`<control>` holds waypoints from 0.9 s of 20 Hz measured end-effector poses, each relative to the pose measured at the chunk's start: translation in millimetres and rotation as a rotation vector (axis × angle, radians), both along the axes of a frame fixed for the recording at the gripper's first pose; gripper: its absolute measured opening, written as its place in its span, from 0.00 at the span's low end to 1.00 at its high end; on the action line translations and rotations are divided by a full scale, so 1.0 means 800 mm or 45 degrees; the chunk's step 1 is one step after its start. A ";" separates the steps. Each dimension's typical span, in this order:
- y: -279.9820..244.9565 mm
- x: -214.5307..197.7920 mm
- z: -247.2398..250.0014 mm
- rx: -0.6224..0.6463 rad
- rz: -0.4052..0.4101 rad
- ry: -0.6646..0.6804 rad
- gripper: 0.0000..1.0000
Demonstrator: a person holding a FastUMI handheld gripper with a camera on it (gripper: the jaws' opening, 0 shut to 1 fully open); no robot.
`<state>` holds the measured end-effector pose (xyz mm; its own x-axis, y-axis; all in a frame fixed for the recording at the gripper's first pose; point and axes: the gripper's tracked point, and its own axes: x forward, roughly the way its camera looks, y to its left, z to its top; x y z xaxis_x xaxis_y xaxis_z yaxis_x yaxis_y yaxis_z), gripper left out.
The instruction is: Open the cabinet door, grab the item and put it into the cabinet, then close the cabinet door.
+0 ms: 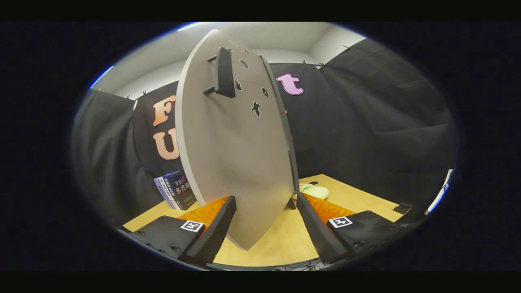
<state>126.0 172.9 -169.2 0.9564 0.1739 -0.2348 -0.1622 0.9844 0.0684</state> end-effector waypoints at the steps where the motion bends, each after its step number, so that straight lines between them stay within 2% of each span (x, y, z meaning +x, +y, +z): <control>1: 0.013 0.016 -0.004 0.009 0.005 0.002 0.96; 8: 0.138 0.128 -0.050 -0.005 0.064 0.038 0.97; 13: 0.176 0.177 -0.044 -0.137 0.051 -0.013 0.97; 18: 0.183 0.204 -0.051 -0.115 0.062 -0.014 0.97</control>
